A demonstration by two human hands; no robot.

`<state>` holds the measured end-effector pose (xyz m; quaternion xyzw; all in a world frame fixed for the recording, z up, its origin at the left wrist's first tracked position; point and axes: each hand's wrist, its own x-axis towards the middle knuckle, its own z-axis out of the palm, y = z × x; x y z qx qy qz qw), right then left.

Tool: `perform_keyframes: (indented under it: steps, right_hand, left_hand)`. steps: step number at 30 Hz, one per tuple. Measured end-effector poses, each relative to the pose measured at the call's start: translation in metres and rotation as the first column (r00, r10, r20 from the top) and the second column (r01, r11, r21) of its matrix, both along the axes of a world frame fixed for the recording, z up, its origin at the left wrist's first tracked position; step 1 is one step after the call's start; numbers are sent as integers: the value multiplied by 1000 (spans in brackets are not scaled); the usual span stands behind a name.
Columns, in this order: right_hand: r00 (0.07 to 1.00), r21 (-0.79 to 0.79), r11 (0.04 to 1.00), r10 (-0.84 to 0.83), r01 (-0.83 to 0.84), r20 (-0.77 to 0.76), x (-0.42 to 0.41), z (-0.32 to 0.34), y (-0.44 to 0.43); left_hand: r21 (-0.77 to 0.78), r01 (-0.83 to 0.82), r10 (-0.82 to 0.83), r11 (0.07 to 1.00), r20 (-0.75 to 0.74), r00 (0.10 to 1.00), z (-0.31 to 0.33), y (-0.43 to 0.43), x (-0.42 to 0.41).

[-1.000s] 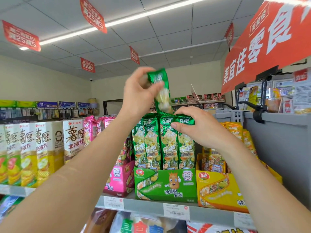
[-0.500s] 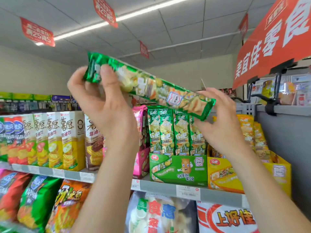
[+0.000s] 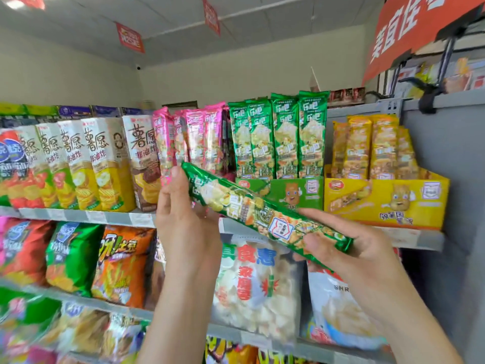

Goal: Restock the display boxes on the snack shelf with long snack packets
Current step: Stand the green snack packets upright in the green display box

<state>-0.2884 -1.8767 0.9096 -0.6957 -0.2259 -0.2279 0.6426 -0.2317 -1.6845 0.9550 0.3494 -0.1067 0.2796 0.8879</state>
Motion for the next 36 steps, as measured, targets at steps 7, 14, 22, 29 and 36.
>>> perform_keyframes:
  steps: [7,14,22,29,36]
  right_hand:
    - [999,156,988,2,6,-54,-15,-23,2]
    - [992,285,955,-48,81,-119,-22,-32,-2]
    - [984,280,945,-149,171,-99,-26,-46,23]
    - [992,288,949,-120,125,-33,-27,-60,42]
    - [985,341,926,-173,161,3,-38,-61,57]
  left_hand:
    - [3,207,-206,978,-70,976,-12,3,-8]
    - [328,220,-252,919,58,966,-19,18,-23]
    - [210,235,-223,949,-77,972,-36,15,-28]
    - [303,241,-240,922,-41,970,-42,12,-35]
    - [351,284,-286,892,-48,957,-55,-5,-45]
